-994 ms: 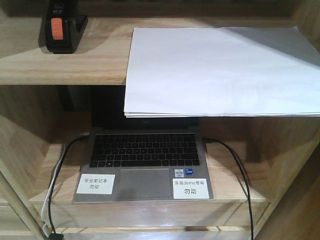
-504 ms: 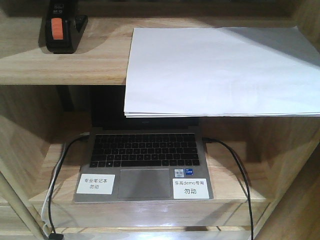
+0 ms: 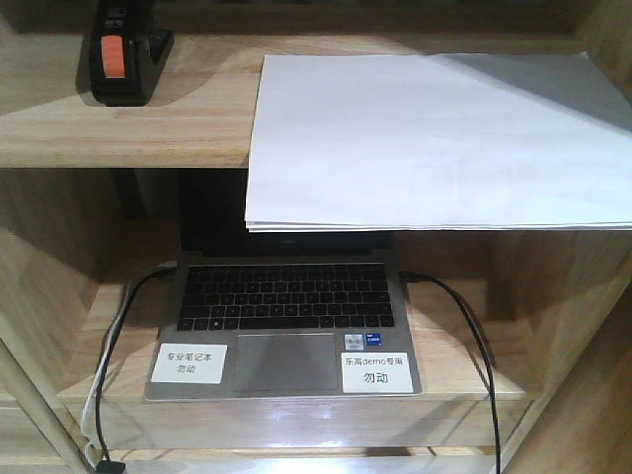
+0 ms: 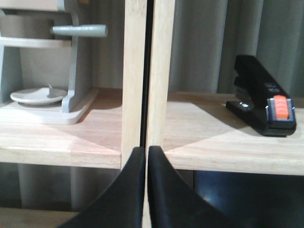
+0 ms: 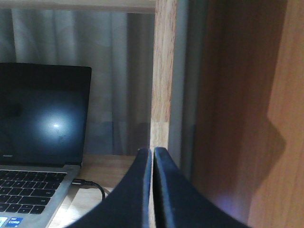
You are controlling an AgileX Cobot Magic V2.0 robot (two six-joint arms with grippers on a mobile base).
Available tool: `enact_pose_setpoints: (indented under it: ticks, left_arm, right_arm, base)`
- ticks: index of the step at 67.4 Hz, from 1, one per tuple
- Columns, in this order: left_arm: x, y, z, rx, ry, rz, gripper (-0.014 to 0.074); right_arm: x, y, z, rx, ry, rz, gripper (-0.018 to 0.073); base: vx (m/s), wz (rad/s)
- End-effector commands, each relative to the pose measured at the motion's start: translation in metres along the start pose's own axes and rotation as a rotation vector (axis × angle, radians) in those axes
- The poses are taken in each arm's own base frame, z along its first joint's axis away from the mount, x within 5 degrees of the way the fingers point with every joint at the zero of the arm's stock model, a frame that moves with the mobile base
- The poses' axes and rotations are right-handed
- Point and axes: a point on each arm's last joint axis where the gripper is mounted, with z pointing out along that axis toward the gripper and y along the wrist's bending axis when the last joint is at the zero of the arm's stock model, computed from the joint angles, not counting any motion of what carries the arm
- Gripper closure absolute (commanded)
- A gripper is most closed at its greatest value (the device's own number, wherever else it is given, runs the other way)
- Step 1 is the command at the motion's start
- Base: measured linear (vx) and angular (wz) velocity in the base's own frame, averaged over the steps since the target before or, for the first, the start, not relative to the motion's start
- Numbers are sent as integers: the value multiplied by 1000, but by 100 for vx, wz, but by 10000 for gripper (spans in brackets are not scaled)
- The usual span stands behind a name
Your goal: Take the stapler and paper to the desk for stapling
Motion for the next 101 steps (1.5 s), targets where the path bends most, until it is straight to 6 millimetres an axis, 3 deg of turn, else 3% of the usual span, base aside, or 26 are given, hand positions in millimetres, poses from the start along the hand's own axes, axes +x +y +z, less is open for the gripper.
enact_pose_setpoints:
  ticks: [1,25,32,50,65,88,101]
  left_arm:
    - [-15,-1,2,12,-84,-11,540]
    - [-15,-1,3,12,-82,-10,143]
    - [-17,-2,3,13,-100,-13,85]
    - [-18,-2,2,25,-108,-47,84]
    - [-17,-11,8,157,-83,-64,84]
    - [-8,-42,47,392,5,-8,84]
    - [-26,-65,78,457,40,-19,84]
  right_arm:
    - [-6,0,-1,8,-78,-11,569]
    - [-6,0,-1,8,-77,-11,569]
    - [-6,0,-1,8,-77,-11,569]
    - [-6,0,-1,8,-77,-11,569]
    - [-6,0,-1,8,-77,-11,569]
    - [-6,0,-1,8,-77,-11,569]
    - [-6,0,-1,8,-77,-11,569]
  base:
    - [0,0]
    - [0,0]
    - [0,0]
    - [0,0]
    - [0,0]
    - [0,0]
    - [0,0]
